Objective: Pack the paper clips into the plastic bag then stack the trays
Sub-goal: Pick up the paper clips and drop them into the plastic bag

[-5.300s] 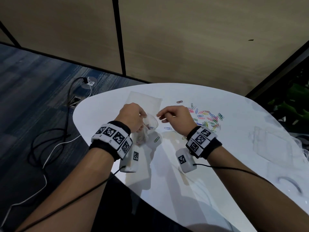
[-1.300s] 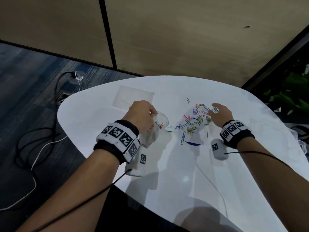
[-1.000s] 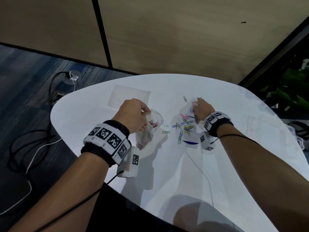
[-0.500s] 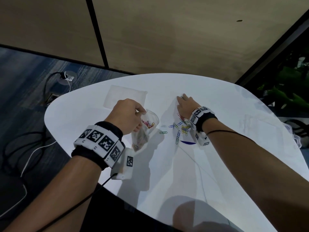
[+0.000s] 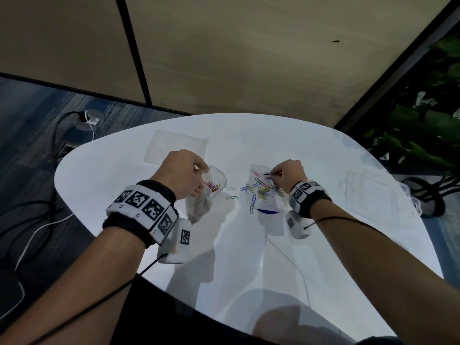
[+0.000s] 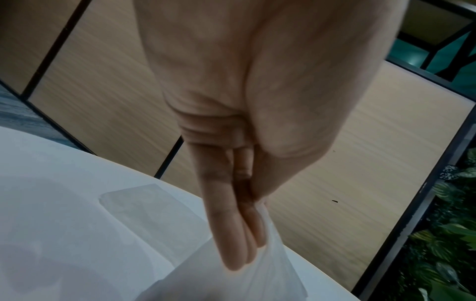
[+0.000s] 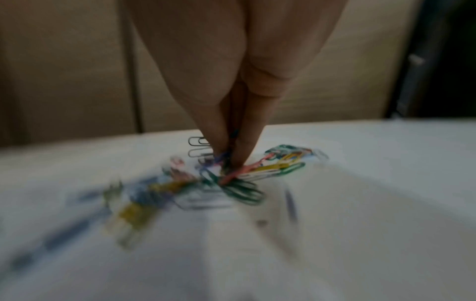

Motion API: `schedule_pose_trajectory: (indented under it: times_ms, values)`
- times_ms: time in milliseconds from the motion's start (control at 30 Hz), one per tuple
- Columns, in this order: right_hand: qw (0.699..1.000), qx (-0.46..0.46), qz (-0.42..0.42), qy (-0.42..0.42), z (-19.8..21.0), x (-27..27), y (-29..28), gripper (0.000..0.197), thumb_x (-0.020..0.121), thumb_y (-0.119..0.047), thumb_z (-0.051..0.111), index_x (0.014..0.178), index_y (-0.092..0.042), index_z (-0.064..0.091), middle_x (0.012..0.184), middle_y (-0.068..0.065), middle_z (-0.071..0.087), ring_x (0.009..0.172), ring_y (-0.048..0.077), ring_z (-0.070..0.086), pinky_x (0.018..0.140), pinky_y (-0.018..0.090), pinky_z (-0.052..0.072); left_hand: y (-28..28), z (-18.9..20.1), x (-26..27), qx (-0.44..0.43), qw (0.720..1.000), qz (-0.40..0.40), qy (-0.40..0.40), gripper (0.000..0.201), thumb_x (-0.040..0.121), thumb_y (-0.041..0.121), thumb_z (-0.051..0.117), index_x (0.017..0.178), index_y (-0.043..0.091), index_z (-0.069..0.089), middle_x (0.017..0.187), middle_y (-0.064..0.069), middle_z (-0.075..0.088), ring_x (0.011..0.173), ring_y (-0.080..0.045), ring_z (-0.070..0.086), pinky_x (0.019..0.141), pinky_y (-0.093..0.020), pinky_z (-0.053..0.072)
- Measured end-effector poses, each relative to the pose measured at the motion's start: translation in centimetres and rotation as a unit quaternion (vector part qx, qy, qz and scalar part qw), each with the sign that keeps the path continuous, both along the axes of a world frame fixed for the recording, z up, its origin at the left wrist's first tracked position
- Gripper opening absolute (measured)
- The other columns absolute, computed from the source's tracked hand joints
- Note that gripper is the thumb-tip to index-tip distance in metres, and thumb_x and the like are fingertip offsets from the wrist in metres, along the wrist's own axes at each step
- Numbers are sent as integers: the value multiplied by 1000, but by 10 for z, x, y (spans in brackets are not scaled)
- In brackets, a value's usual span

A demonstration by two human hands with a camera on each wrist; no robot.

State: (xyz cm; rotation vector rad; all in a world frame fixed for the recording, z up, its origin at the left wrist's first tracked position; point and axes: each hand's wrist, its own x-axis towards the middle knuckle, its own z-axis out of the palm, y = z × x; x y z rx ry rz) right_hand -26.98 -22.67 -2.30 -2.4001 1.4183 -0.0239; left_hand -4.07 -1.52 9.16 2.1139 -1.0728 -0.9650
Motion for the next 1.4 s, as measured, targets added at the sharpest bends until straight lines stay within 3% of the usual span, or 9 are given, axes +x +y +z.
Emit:
schedule_pose_trajectory:
  times_ms: [133,233,333,467,667,800,967,1200,1400]
  values:
    - [911,218,-220,-274,22,-8,15,12,74,-9,82,86,-7,79,82,5,76,83,21,73,87,30,57,-3,-1,-4,4,1000,-5,4,20,99,3,54,110,6,71,76,-16,74,64,-24,74,68,-37,64]
    - [772,377,-221,-461,59,5,47,24,80,6,73,104,11,69,91,18,73,83,27,72,77,26,60,-4,-3,-6,7,1000,-15,-5,20,99,4,54,109,7,72,80,-15,74,66,-26,75,71,-40,65]
    - [717,464,-168,-492,93,28,88,31,83,6,70,111,15,64,96,17,72,85,21,72,77,21,58,-4,-6,-10,9,1000,-21,-17,21,98,5,54,103,11,73,88,-16,74,71,-27,75,74,-41,64]
    - [749,445,-182,-456,90,58,132,18,80,14,67,98,15,67,79,16,72,68,19,72,73,24,60,-3,-6,-15,3,999,-27,-19,20,95,5,58,105,9,75,97,-16,74,89,-32,73,84,-43,62]
    - [967,124,-11,-224,74,77,147,29,81,-1,62,103,-12,77,95,5,77,88,15,70,84,20,51,-2,-8,-16,3,999,-35,-26,21,95,4,58,105,11,76,95,-13,74,91,-30,72,86,-42,61]
    - [975,90,93,-180,88,74,143,33,85,2,53,99,-14,78,97,3,77,89,14,70,83,17,51,-2,-10,-16,-5,999,-32,-27,23,95,4,58,108,11,76,97,-13,75,93,-30,72,88,-41,61]
    - [931,155,-25,-329,85,51,96,33,87,5,49,89,-11,77,91,6,76,81,17,74,76,37,62,-2,-11,-10,-16,999,-18,-30,23,98,8,55,106,13,76,98,-13,75,95,-32,72,89,-41,60]
    - [993,83,-76,45,13,-26,18,50,101,-28,43,150,-16,35,160,10,24,143,29,32,115,36,26,2,-13,3,-22,999,0,-33,22,98,8,55,98,13,77,98,-16,73,90,-32,72,88,-42,60]
    - [981,37,26,189,-8,-20,22,39,91,-18,57,126,-2,59,148,15,37,137,33,34,109,42,36,3,-10,6,-16,999,-6,-45,21,99,8,55,101,12,76,81,-10,72,69,-29,75,75,-40,64]
